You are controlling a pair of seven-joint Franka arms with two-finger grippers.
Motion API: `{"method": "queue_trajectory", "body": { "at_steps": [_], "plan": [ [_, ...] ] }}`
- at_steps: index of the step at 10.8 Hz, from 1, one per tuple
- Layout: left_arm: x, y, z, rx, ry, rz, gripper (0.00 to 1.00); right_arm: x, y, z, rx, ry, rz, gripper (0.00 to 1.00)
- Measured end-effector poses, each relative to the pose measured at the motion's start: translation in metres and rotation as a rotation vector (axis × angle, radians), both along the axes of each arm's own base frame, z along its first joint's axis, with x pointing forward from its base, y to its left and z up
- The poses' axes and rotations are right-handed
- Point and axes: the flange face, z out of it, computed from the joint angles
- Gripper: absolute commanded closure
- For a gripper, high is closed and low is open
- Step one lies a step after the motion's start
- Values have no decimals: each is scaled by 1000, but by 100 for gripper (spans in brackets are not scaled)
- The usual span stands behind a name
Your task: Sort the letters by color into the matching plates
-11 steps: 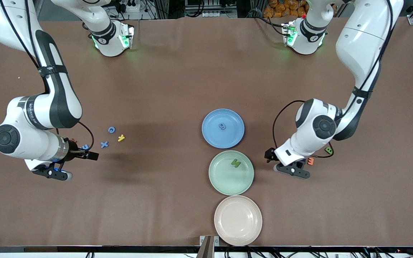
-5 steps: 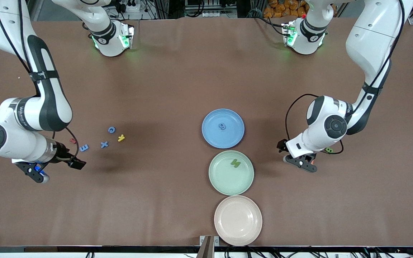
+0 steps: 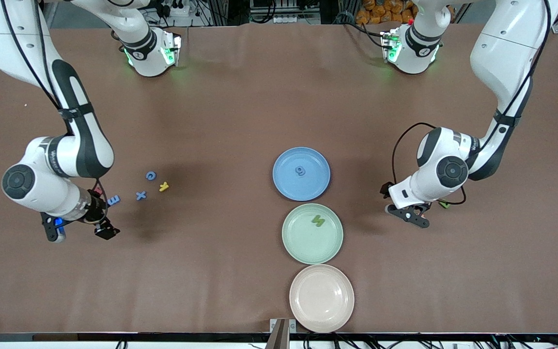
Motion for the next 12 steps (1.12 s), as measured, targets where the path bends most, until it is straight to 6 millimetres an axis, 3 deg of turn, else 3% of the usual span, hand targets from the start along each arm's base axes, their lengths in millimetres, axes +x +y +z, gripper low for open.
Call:
{"method": "queue_trajectory", "body": {
  "at_steps": [5, 12],
  "plan": [
    [2, 12, -1, 22, -5, -9, 12, -40, 5, -59, 3, -7, -33, 0],
    [-4, 21, -16, 32, 26, 1, 22, -75, 27, -85, 6, 10, -9, 0]
  ]
}}
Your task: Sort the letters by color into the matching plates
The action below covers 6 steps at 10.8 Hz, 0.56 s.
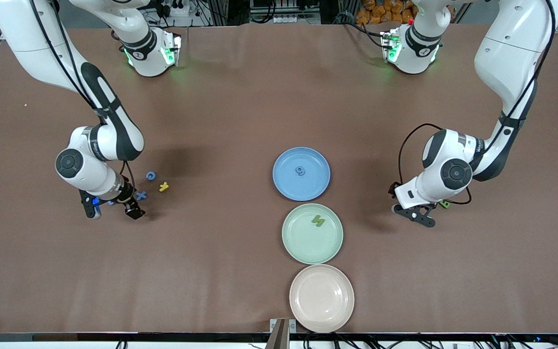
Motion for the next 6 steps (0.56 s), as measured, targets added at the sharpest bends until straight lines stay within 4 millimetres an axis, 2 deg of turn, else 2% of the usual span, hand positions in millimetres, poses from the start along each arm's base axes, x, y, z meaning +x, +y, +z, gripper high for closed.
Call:
{"method": "queue_trajectory", "body": {
  "at_steps": [3, 6],
  "plan": [
    [-3, 0, -9, 0, 15, 10, 28, -12, 0, -3, -1, 9, 1, 2],
    [-3, 1, -12, 0, 20, 12, 32, -21, 7, -6, 4, 3, 15, 26]
  ]
}}
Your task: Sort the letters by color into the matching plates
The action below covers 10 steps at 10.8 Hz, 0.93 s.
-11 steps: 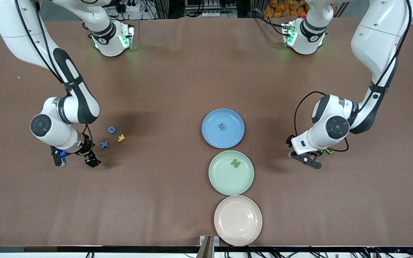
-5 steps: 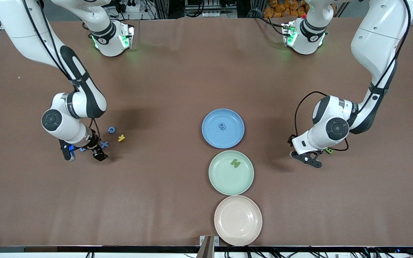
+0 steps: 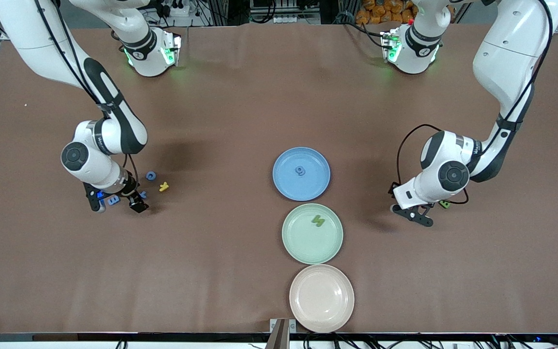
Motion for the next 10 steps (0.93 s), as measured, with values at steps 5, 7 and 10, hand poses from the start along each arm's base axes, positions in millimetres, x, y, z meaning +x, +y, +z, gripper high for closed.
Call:
{"method": "queue_trajectory", "body": {
  "at_steps": [5, 7, 10],
  "plan": [
    [1, 3, -5, 5, 1, -2, 70, -9, 1, -3, -2, -7, 58, 49],
    [5, 3, -3, 8, -9, -6, 100, -11, -1, -1, -3, -7, 68, 49],
    [8, 3, 0, 7, -17, -5, 100, -11, -1, -1, -3, -9, 80, 49]
  ]
}}
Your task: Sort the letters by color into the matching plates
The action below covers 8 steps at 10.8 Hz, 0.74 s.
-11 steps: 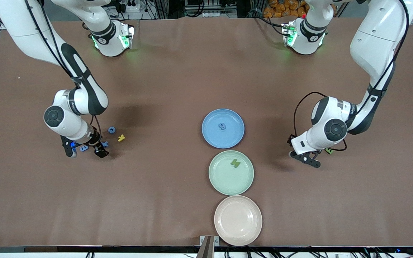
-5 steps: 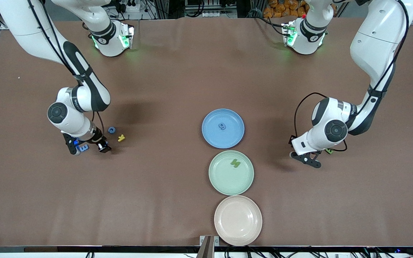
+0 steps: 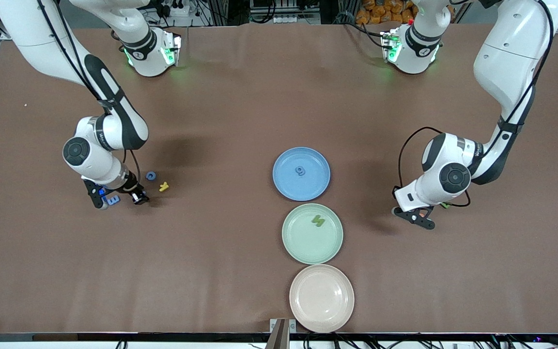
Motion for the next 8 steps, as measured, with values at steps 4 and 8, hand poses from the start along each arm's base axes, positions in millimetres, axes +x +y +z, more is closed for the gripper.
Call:
{"method": "queue_trajectory", "body": {
  "at_steps": [4, 8],
  "plan": [
    [14, -2, 15, -8, -41, 17, 100, 1, -7, 1, -2, -7, 9, 54],
    [26, -47, 52, -72, -107, -9, 100, 1, -7, 1, -3, -19, 28, 68]
  ]
}}
